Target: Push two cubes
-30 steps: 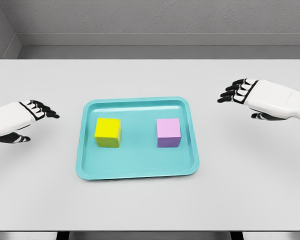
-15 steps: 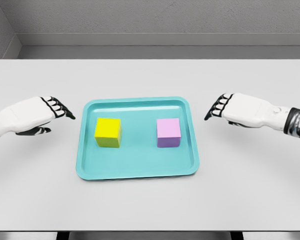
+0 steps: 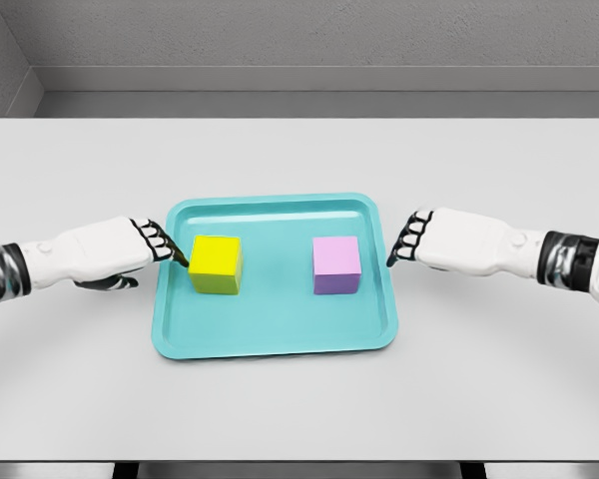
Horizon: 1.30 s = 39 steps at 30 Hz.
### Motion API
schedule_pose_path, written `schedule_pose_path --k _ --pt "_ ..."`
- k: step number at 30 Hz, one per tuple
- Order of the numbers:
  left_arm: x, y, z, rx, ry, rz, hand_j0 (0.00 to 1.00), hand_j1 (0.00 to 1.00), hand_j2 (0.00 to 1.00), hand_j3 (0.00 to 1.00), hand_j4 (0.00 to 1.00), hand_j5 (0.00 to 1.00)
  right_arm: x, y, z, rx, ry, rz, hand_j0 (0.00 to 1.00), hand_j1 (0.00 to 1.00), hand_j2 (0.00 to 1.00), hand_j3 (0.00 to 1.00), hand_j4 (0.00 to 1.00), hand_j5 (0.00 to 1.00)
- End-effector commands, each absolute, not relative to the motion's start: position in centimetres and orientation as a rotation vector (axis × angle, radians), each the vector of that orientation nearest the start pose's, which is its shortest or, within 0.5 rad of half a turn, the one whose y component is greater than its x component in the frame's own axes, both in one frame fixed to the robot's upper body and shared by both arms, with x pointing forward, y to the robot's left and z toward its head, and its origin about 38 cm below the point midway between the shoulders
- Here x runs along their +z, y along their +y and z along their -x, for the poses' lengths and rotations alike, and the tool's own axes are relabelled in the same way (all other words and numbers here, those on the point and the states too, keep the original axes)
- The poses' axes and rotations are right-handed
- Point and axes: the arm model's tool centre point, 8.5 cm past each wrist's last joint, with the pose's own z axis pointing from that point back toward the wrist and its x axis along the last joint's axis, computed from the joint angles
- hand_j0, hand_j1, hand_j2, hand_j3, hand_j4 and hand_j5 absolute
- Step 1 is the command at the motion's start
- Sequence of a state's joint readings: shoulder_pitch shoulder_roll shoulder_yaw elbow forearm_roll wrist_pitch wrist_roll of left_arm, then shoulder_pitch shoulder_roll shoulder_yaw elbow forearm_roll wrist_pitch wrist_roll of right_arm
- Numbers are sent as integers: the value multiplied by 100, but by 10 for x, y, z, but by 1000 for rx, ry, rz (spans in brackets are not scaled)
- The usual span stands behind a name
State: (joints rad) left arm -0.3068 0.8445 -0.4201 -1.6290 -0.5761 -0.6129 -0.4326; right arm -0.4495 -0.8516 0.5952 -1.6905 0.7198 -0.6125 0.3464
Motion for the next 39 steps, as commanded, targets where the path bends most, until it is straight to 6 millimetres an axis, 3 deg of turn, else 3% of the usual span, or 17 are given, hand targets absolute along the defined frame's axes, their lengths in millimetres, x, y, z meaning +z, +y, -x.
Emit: schedule_pose_path --k 1,12,22,27,39 --pt "166 308 -372 -2139 -1400 -425 79 79 79 79 79 79 177 -261 -375 -2906 1775 -624 72 72 72 72 72 72" --pt "170 306 -374 -2140 -1411 -434 79 79 79 79 79 79 172 -246 -378 -2889 1785 -604 72 72 72 72 72 72" --pt "169 292 -376 -2143 -1439 -420 79 79 79 79 79 79 178 -236 -383 -2894 1737 -600 71 71 71 71 71 71" --pt "168 287 -376 -2144 -1449 -417 79 79 79 79 79 79 168 -230 -384 -2916 1688 -575 71 71 71 71 71 71" --pt "175 275 -378 -2149 -1492 -424 79 79 79 79 79 79 169 -215 -392 -2892 1679 -570 71 71 71 71 71 71"
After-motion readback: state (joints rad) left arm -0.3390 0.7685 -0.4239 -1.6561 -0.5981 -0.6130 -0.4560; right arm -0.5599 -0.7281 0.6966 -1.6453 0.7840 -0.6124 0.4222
